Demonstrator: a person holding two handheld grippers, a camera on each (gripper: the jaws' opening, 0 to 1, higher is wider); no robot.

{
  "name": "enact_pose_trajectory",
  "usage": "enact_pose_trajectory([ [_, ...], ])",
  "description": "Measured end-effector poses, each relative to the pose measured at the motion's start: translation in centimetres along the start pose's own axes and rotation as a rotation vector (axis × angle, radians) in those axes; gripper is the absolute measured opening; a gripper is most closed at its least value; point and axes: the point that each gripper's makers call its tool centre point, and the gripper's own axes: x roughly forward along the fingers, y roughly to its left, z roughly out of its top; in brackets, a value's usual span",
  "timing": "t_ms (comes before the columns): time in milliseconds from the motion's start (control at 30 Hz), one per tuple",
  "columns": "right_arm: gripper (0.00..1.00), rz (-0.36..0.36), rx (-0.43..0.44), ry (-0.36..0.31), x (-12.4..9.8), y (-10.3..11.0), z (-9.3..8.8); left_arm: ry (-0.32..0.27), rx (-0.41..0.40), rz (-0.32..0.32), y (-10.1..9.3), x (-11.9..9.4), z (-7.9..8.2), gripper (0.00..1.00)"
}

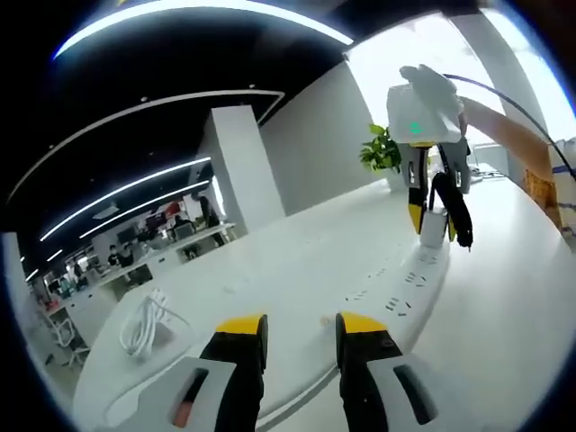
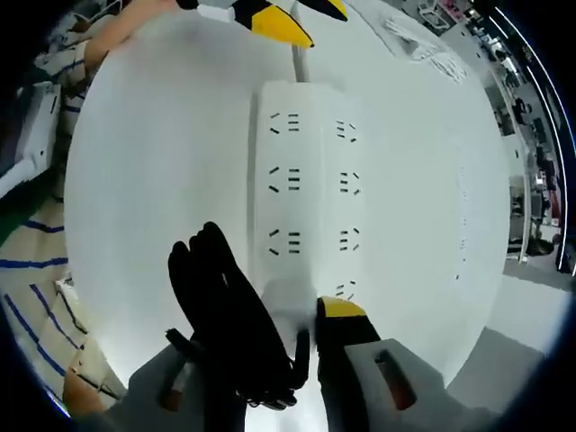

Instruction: Straighten the power strip on the desk, plug the charger into it

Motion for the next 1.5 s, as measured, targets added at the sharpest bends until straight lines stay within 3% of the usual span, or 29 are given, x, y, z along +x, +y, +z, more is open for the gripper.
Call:
enact_pose_trajectory([
  [67,0.24,0.000,0.002,0.060,0.2,0.0,-0.1,0.004,0.002,-0.004,-0.1,0.0,-0.1,0.30],
  [133,0.24,0.000,0.003,0.039,0.1,-0.2,-0.1,0.010,0.004,-0.003,-0.1,0.1,-0.3,0.30],
  [267,0.24,0.034,0.043,-0.149,0.0,-0.2,0.0,0.014,0.001,-0.007,-0.2,0.1,-0.4,0.30],
  [333,0.24,0.035,0.033,-0.186,0.0,0.0,-0.2,0.011,-0.002,-0.013,-0.4,0.2,-0.3,0.30],
  [400,0.24,0.025,0.032,-0.171,0.1,0.1,0.0,0.013,-0.001,-0.015,-0.6,0.3,-0.4,0.30],
  [500,0.24,-0.001,0.011,-0.030,0.3,0.0,-0.3,0.019,0.002,-0.015,-0.6,0.3,-0.5,0.30],
  [567,0.24,0.001,0.002,0.006,0.4,0.0,-0.3,0.022,0.003,-0.015,-0.6,0.3,-0.6,0.30],
  [633,0.24,0.013,0.007,-0.025,0.4,-0.1,-0.2,0.025,0.004,-0.015,-0.8,0.2,-0.7,0.30],
  [733,0.24,0.043,0.031,-0.141,0.4,0.1,0.1,0.022,0.003,-0.013,-0.7,0.1,-0.7,0.30],
  [967,0.25,0.067,0.028,-0.127,0.5,0.2,0.0,0.023,0.007,-0.013,-1.0,0.1,-0.7,0.30],
  [1133,0.25,0.062,0.001,-0.022,0.7,0.3,-0.3,0.010,-0.009,-0.010,-0.9,-0.1,-0.4,0.30],
  [1200,0.25,0.061,0.005,-0.026,0.6,0.2,-0.4,0.011,-0.011,-0.012,-1.0,-0.1,-0.6,0.30],
  [1400,0.27,0.015,-0.012,-0.145,0.5,0.2,-0.1,0.014,-0.022,-0.017,-1.0,0.0,-0.7,0.30],
  [1500,0.27,0.007,-0.009,-0.161,0.4,0.1,0.0,0.013,-0.020,-0.019,-1.1,0.0,-0.6,0.30],
])
